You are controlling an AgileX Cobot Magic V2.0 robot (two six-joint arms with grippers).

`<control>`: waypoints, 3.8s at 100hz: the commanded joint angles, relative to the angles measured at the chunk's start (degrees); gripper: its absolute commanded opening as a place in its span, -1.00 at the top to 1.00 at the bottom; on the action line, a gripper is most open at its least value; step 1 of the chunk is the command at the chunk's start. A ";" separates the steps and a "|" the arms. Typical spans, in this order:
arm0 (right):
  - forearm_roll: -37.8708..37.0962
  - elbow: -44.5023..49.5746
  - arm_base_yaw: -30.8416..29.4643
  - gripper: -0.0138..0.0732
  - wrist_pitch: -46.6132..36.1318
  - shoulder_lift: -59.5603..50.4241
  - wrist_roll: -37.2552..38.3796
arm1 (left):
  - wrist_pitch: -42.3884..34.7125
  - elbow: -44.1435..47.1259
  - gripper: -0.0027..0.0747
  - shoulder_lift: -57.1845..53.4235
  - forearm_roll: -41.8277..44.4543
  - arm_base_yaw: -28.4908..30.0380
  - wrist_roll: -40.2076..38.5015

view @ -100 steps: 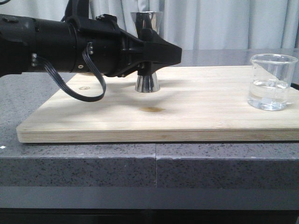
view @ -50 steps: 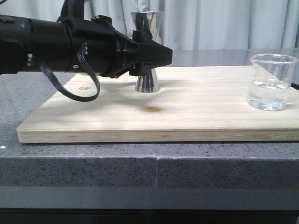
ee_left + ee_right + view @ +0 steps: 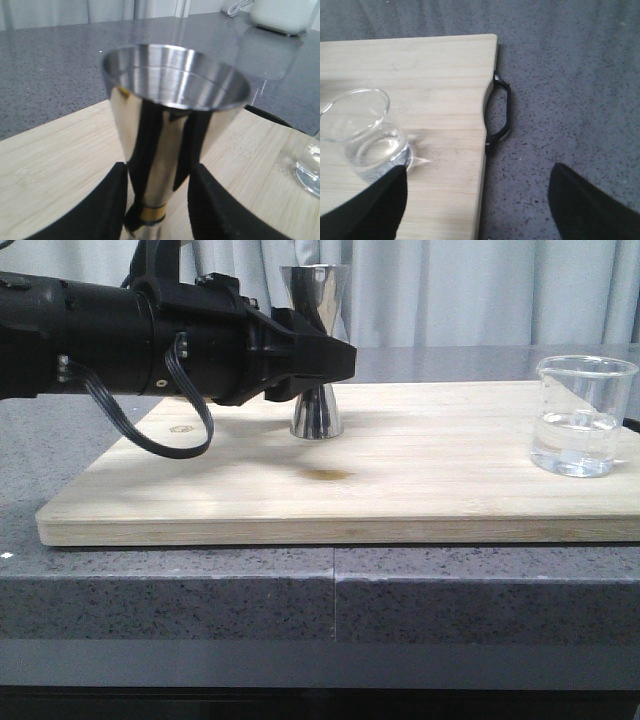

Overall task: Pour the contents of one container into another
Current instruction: 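Close the left gripper on the jigger and lift it, then reach the right gripper to the glass beaker and grasp it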

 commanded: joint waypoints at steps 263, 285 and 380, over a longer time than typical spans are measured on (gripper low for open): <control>-8.00 1.29 9.06 -0.53 -50.21 33.43 -3.00 | -10.24 -1.67 0.99 -7.35 13.13 -0.02 -11.38; -6.94 1.01 9.06 -0.52 -51.35 33.67 -3.36 | -10.24 -1.67 0.99 -7.35 13.77 -0.02 -11.38; -6.58 1.01 9.06 -0.20 -50.31 33.67 -3.36 | -10.38 -1.67 0.99 -7.35 13.86 -0.02 -11.38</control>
